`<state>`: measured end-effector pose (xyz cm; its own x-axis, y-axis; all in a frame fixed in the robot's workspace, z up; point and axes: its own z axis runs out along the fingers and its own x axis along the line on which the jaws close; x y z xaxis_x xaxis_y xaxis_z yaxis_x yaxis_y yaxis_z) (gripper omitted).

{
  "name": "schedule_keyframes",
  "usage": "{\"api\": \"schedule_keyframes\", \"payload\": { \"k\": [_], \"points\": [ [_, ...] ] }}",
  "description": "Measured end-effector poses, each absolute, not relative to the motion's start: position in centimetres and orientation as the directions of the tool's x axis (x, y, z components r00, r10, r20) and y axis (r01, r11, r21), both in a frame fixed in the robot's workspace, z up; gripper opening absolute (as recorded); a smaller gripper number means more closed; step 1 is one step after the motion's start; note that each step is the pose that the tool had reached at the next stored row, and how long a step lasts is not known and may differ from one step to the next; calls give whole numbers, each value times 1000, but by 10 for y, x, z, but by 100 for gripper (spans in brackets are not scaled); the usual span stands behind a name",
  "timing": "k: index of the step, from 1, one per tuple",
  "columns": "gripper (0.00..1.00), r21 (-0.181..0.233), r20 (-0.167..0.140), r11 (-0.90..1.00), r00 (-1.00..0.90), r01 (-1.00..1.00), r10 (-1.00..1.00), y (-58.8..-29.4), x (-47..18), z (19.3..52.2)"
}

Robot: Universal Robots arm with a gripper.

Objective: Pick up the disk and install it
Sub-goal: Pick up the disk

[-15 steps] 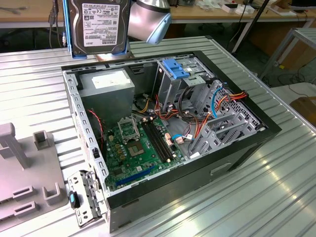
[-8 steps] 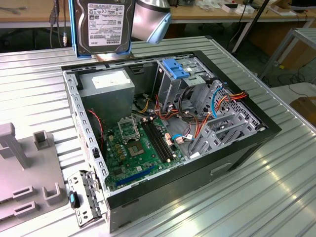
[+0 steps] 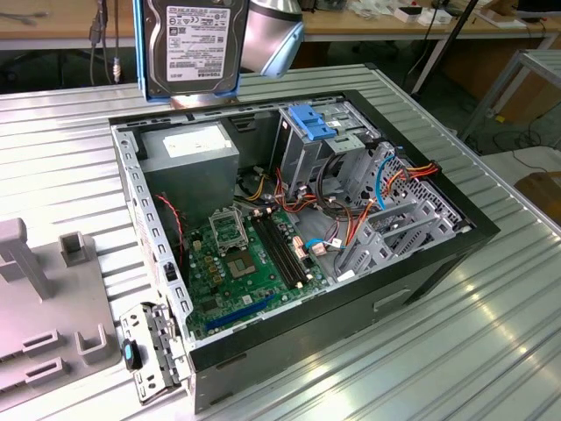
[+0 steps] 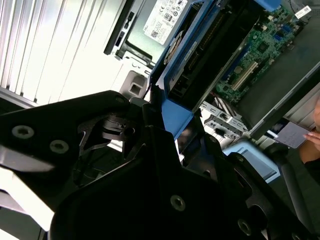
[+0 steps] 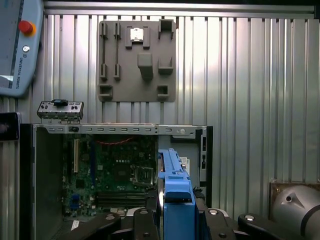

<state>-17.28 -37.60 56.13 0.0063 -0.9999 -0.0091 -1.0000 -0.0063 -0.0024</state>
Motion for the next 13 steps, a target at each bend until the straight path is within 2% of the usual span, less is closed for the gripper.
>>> {"api": "schedule_keyframes", "payload": {
  "k": [13],
  "points": [
    [37,-2,-9,-6,6,-1000,-1000,-376,-160,561]
  ]
}}
